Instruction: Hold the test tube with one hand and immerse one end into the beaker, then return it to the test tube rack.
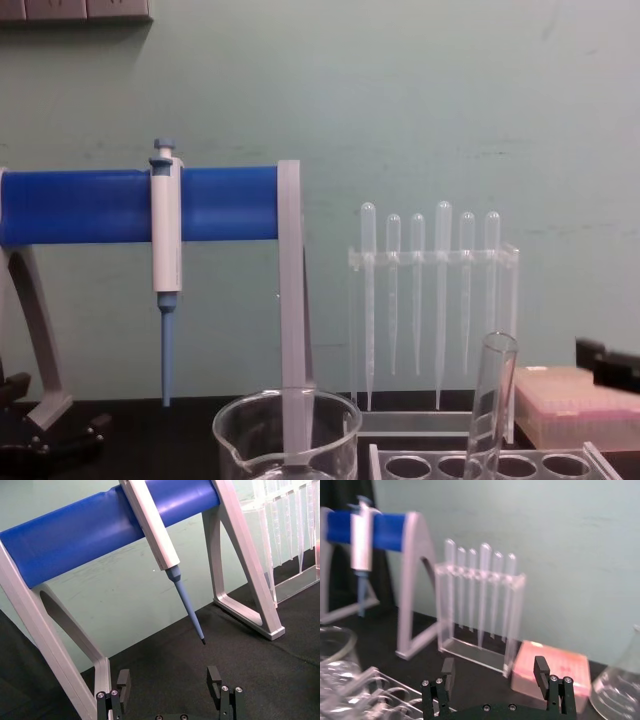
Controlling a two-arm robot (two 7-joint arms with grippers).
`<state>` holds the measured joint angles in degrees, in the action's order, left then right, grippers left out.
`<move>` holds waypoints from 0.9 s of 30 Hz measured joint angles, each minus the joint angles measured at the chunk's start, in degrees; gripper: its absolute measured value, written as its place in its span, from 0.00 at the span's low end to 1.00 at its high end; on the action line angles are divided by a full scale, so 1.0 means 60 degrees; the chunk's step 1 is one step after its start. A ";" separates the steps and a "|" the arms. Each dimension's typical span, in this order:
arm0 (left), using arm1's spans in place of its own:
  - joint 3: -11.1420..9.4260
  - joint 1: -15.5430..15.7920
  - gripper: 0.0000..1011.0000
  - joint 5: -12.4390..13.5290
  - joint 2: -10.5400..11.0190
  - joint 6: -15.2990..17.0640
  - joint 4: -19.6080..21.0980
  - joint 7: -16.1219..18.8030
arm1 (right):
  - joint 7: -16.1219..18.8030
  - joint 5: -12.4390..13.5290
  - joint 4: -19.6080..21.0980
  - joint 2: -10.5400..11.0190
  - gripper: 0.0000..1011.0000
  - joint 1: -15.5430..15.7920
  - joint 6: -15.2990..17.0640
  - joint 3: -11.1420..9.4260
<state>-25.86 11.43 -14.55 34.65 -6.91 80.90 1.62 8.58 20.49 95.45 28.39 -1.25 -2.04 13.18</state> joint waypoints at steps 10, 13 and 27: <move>0.0001 -0.0001 0.99 0.0000 0.0000 0.0000 0.0000 0.0000 | -0.0008 -0.0524 -0.0757 -0.0422 0.99 -0.0206 -0.0281 0.0112; 0.0000 0.0000 0.99 0.0001 -0.0001 0.0000 0.0000 0.0000 | 0.0343 -0.0359 -0.0850 -0.0398 0.99 -0.0246 -0.0406 0.0088; 0.0000 0.0000 0.99 0.0000 0.0000 0.0000 0.0000 0.0000 | 0.0183 -0.0430 -0.0760 -0.0384 0.99 -0.0234 -0.0338 0.0115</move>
<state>-25.86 11.43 -14.55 34.64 -6.91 80.90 1.62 9.67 17.91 90.89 26.08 -2.65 -4.07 13.87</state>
